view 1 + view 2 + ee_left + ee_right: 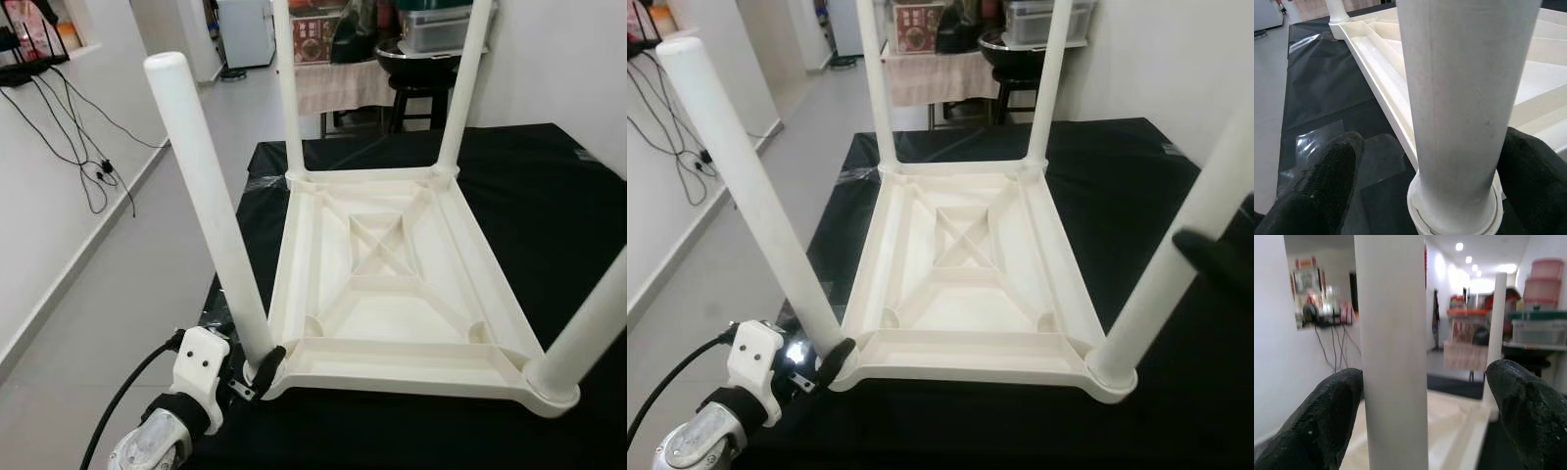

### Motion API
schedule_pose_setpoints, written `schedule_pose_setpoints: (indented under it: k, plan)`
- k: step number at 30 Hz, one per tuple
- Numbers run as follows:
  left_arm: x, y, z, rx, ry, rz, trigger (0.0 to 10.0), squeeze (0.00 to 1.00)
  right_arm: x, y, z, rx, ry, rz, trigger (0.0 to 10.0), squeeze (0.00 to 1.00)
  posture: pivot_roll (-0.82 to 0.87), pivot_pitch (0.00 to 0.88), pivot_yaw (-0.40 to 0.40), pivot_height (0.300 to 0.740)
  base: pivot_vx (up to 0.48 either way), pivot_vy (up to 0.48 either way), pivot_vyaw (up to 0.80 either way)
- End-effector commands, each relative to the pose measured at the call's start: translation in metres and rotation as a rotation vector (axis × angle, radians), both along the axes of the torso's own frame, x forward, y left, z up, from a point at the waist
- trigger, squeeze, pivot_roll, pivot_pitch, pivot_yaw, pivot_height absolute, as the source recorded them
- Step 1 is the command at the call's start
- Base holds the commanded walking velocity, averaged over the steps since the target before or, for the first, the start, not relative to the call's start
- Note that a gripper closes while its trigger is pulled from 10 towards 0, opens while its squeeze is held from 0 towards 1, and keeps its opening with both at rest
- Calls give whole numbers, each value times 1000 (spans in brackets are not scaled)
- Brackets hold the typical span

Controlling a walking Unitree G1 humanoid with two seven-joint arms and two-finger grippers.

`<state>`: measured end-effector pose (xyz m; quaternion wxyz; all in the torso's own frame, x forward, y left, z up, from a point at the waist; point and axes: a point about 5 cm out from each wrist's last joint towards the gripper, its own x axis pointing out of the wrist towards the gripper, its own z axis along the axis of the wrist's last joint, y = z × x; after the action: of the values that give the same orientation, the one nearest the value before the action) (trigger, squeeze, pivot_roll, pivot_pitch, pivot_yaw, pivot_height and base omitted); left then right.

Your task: Building children table

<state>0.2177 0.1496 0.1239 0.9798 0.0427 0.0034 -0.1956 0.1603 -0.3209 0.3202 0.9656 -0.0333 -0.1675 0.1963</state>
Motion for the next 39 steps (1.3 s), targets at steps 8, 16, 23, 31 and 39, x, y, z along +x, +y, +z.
schedule_pose_setpoints:
  k: [8,16,23,31,39]
  plan:
    - [-1,6,-8,12,28,44,10000,0,11,23,13,-11,-14,94,10000,0,-126,39,12,740,0,0,0]
    - [3,7,-11,-17,46,71,10000,0,24,35,7,-2,41,88,10000,0,-126,47,6,740,0,0,0]
    - [5,9,-10,-31,48,88,10000,0,29,37,4,13,61,82,10000,0,-127,50,5,740,0,0,0]
    - [5,6,-8,-3,34,60,10000,0,32,39,2,34,66,88,10000,0,-123,57,2,740,0,-261,0]
    - [6,9,-7,-16,33,110,10000,0,33,39,-1,32,78,98,10000,0,-119,63,-4,740,0,-281,0]
